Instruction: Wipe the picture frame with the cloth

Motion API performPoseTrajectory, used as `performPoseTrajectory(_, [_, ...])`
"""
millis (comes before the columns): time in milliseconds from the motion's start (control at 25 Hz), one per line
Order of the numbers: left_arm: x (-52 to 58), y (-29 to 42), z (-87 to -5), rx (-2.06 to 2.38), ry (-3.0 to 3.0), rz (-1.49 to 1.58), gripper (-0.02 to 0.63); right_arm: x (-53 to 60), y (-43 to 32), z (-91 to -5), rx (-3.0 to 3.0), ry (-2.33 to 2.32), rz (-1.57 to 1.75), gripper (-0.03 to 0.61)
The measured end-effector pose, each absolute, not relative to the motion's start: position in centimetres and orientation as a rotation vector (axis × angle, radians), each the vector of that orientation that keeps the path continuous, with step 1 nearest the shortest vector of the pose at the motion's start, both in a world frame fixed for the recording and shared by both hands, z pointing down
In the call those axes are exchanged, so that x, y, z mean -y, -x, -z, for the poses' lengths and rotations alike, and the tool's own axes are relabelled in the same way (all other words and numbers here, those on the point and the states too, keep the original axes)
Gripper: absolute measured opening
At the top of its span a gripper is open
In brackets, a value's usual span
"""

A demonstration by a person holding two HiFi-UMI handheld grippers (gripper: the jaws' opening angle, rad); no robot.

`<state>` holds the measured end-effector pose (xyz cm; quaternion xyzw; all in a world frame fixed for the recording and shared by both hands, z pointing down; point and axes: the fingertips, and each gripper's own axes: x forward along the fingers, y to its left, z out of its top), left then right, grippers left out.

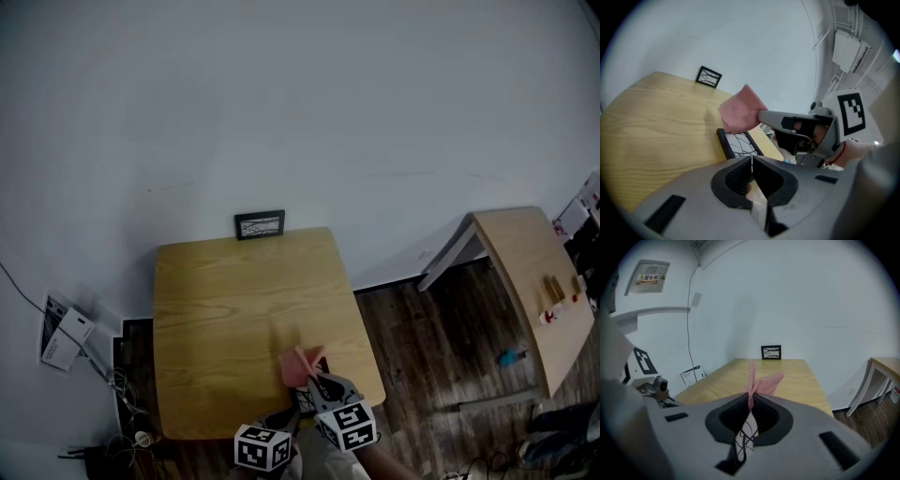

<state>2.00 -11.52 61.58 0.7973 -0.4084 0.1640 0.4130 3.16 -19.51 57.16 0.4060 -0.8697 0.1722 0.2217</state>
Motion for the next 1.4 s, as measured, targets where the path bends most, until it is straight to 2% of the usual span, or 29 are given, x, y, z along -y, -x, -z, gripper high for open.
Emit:
performPoseTrajectory(760, [11.7,-3.5,-65.8,0.953,-1.911,-0.502,0.005,20.3,-2.1,-65.5,2.234,-0.885,-0.486,0.009])
performPoseTrajectory(1400, [11.8,-3.5,-65.9,0.96,-1.929,-0.51,0.005,20.7,-4.8,-66.1,2.118,-0.946,-0.409,0.009])
